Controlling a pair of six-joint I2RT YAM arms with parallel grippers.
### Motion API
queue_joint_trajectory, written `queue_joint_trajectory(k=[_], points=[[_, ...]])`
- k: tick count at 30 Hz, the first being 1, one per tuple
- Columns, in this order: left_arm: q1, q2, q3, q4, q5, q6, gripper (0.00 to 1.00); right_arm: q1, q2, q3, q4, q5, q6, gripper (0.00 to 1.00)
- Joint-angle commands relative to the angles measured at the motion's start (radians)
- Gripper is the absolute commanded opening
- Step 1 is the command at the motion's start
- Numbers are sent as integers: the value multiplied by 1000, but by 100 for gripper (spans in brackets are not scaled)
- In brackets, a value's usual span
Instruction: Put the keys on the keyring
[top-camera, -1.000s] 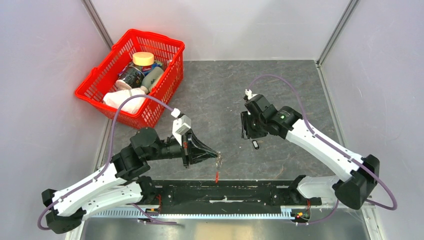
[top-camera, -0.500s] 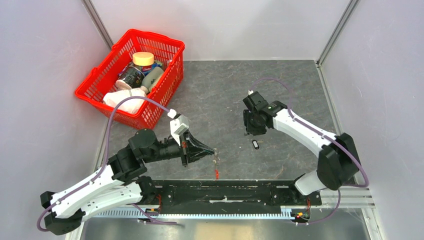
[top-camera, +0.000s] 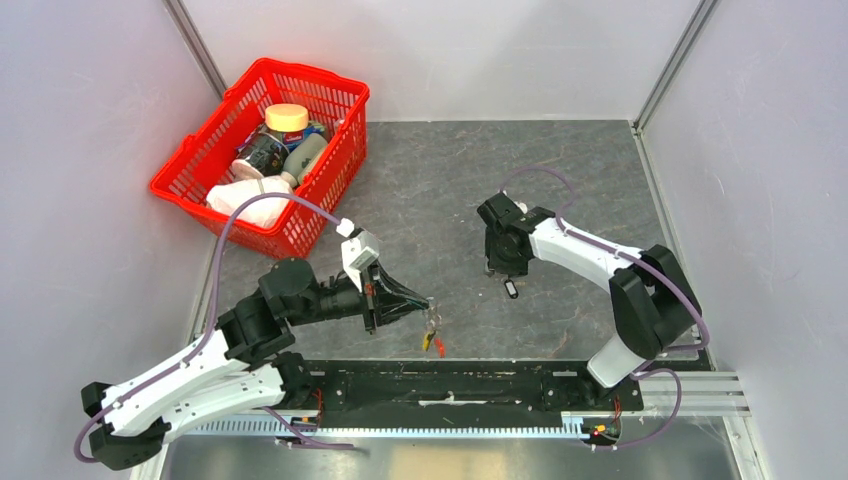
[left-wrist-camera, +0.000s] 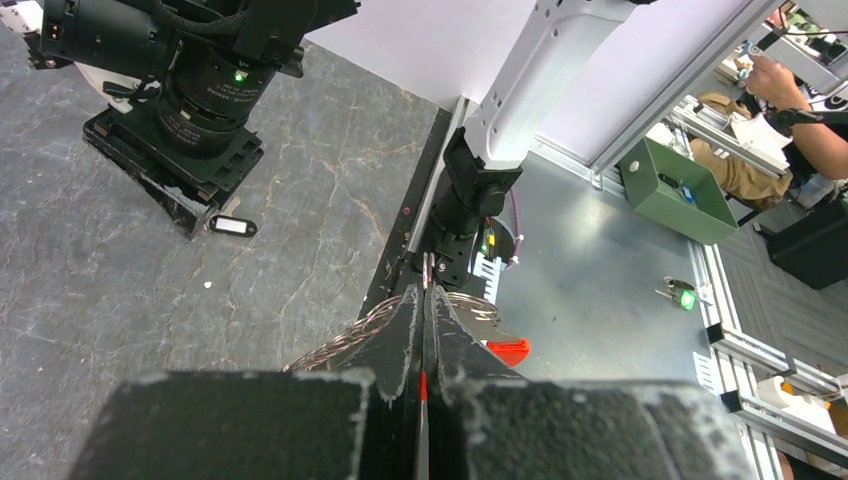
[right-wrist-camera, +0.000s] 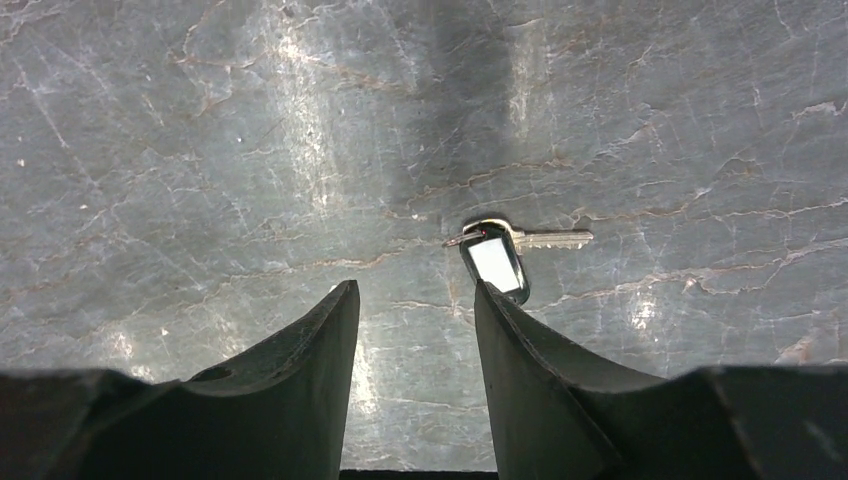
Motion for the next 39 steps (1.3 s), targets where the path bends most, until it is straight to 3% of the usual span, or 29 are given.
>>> queue_joint_trajectory(k=[1,23,34,39], points=[[-3,7,-1,56,6,6,2,-1,24,-21,44,55,58,54],[-3,-3,-6,46,5,8,2,-14,82,11,63,97,73,51],[-3,-1,-4,45,14,10,2,-42,-2,98,-66,24,-194,54],[-3,-9,-8,48,17,7,2,-88,-35,52,8,-43,-305,55]])
